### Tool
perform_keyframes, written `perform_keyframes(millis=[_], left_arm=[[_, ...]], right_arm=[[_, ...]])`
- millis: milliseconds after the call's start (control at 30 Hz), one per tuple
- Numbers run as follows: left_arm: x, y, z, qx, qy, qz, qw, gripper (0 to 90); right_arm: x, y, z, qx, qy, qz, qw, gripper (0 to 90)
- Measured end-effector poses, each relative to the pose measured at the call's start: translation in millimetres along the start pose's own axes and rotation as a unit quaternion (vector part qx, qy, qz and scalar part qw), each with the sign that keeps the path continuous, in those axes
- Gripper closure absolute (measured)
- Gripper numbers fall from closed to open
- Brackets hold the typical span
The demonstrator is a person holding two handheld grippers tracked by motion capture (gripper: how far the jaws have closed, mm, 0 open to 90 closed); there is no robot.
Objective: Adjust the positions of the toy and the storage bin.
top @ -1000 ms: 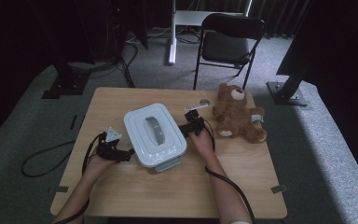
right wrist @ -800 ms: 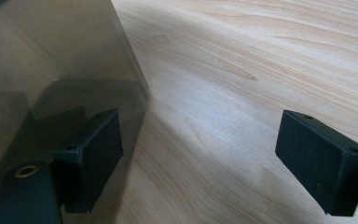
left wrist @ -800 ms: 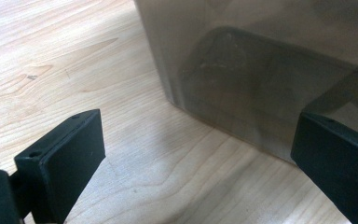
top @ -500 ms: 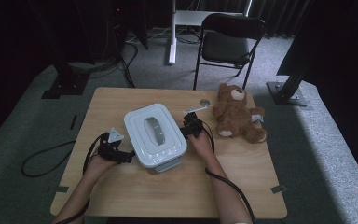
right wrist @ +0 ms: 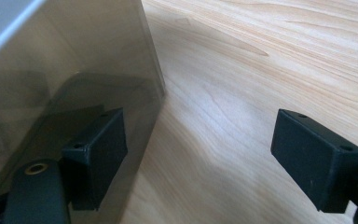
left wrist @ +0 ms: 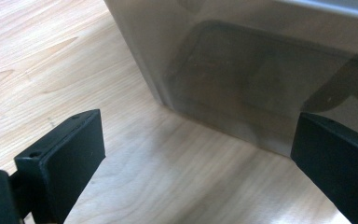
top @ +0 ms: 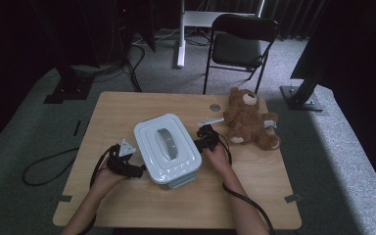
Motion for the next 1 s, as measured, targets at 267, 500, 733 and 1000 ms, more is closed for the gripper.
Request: perform_keyframes(millis=[267,500,733,1000], left_arm=[[19.0,1.5,-1.0,-0.004,-0.016,-0.016,0.9997,3.4],[34.9,5.9,-1.8,-0.004,-0.037,-0.035,0.9987,3.4],[44.4,8.1,-1.7,-0.009,-0.05,-0.05,0.9975,3.4],[43.3,1.2,-2.8,0.007,-0.068,-0.012,0.9976,3.5]], right_arm=[[-1.5,-4.2,19.7,0.011,-0.01,0.018,0.9997,17.4],[5.1,-18.1,33.6,0.018,-0.009,0.001,0.9998,17.4],[6.8,-26.6,44.2,0.026,-0.012,0.001,0.9996,17.4],[10.0,-36.7,55.2,0.016,-0.015,0.014,0.9997,13.0]])
Point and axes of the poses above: each handheld gripper's, and its own axes: z roughly backward along the jaws, y roughly out of its top, x roughly to its right, the point moved 5 cm from there along -z, roughly forward along the jaws, and after that the axes turned 9 degrees about x, right-handed, at the moved point
